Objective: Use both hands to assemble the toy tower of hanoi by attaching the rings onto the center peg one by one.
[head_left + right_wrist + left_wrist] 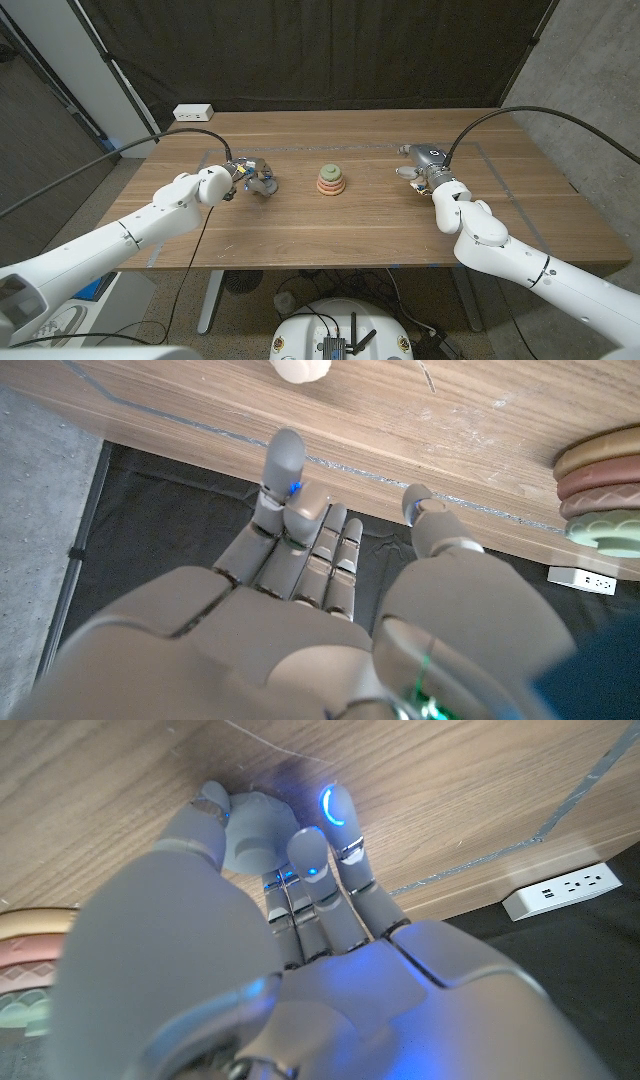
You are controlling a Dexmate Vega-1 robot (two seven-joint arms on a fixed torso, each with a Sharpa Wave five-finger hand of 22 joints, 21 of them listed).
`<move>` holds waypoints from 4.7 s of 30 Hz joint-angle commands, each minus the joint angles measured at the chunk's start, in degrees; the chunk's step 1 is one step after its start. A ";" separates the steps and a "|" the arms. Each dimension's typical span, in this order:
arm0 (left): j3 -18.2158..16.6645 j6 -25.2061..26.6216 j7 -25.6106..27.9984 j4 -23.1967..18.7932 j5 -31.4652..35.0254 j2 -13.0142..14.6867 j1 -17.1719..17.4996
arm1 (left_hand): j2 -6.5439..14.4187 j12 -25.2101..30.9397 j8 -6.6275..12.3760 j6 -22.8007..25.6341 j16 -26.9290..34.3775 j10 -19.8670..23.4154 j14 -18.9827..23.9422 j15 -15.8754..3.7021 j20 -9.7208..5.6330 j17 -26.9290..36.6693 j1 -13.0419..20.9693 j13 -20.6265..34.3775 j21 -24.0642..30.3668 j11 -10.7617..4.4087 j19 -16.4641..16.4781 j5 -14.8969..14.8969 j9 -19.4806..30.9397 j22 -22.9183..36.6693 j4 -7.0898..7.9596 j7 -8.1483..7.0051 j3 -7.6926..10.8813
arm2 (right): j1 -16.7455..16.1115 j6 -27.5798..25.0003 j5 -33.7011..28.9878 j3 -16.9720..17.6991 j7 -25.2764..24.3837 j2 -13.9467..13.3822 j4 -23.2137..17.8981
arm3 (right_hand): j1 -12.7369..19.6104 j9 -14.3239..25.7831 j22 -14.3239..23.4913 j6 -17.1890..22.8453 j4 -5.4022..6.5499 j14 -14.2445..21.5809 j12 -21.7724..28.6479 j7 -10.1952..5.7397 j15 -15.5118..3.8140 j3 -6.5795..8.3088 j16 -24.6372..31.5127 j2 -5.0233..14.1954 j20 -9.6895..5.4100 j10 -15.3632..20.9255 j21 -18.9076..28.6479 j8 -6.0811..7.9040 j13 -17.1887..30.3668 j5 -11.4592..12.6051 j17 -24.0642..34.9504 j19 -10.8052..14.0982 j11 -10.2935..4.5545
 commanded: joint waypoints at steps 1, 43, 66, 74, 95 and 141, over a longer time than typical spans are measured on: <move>-1.24 1.65 0.16 -2.30 -0.93 1.26 0.18 | 0.62 0.13 0.20 0.33 -0.19 5.93 -0.10 -1.10 -6.97 0.47 0.08 3.23 0.22 -5.17 0.62 0.35 0.26 0.17 0.09 0.03 0.44 | -0.01 -0.57 -0.25 -0.05 0.26 -0.11 -0.45 | 0.04 0.11 0.09 0.75 0.10 -0.35 0.12 -0.17 -3.62 -0.26 -0.17 0.63 -5.46 0.79 0.18 0.15 0.09 0.41 0.04 -0.33 -0.17; -7.38 5.25 -3.87 -15.24 -1.85 8.27 1.29 | 0.32 -1.43 -0.54 1.02 -2.25 6.56 0.03 -1.16 -6.99 1.90 0.52 5.89 0.15 -5.32 0.52 0.57 0.99 0.22 0.15 -0.32 0.96 | -0.71 -1.01 -0.33 0.36 -0.11 -0.30 -1.23 | -0.41 -0.17 0.18 1.58 0.07 -0.08 -0.03 -0.08 -3.61 -0.42 -0.07 0.88 -5.45 1.50 0.24 0.15 0.16 0.63 0.28 -0.16 -0.31; -7.65 -1.23 -4.17 -13.32 -4.30 5.90 -0.96 | 0.20 -2.16 -0.99 1.47 -2.89 7.10 0.50 -1.17 -6.99 2.13 0.75 6.83 0.28 -5.24 0.70 0.62 1.23 0.31 0.16 -0.25 0.87 | -1.10 -1.92 -0.04 0.60 -0.56 -0.64 -1.77 | -0.50 -0.27 0.11 1.69 0.03 -0.09 -0.07 -0.07 -3.61 -0.41 -0.07 1.03 -5.46 1.69 0.17 0.06 0.26 0.72 0.28 -0.20 -0.39; -7.30 -3.23 -4.17 -12.36 -4.58 4.98 -1.84 | 0.22 -2.45 -1.13 1.88 -3.06 7.80 0.80 -1.18 -7.01 2.36 0.78 6.97 0.32 -5.41 0.83 0.60 1.33 0.33 0.20 -0.31 0.81 | -0.99 -2.48 -0.21 0.41 -0.01 -0.86 -2.22 | -0.52 -0.30 0.06 1.71 0.02 -0.05 -0.09 -0.20 -3.61 -0.41 -0.03 1.09 -5.46 1.74 0.13 0.02 0.30 0.75 0.31 -0.23 -0.44; -3.58 -8.82 -7.94 -8.57 -2.89 0.18 -7.75 | 0.31 -3.48 -1.85 1.64 -3.67 7.64 0.90 -1.18 -7.02 3.06 0.88 7.14 0.31 -5.41 0.84 0.59 1.49 0.37 0.25 -0.54 0.81 | -2.25 -3.50 0.57 1.53 -0.71 -1.89 -3.57 | -0.69 -0.37 0.09 1.80 0.04 0.07 -0.16 -0.23 -3.60 -0.43 0.11 1.18 -5.46 1.80 0.16 -0.05 0.35 0.81 0.43 -0.21 -0.52; 3.51 -17.50 -13.43 -0.05 -0.86 -9.56 -16.14 | 0.49 -4.09 -2.51 2.64 -4.87 8.64 1.37 -1.20 -7.04 4.17 1.13 7.74 0.32 -5.56 0.83 0.46 1.84 0.40 0.19 -0.44 0.68 | -4.00 -5.31 2.30 2.55 -2.94 -2.99 -5.19 | -0.86 -0.47 0.10 2.00 0.00 0.14 -0.31 -0.07 -3.60 -0.38 0.29 1.35 -5.46 1.88 0.17 -0.14 0.34 0.89 0.52 -0.17 -0.36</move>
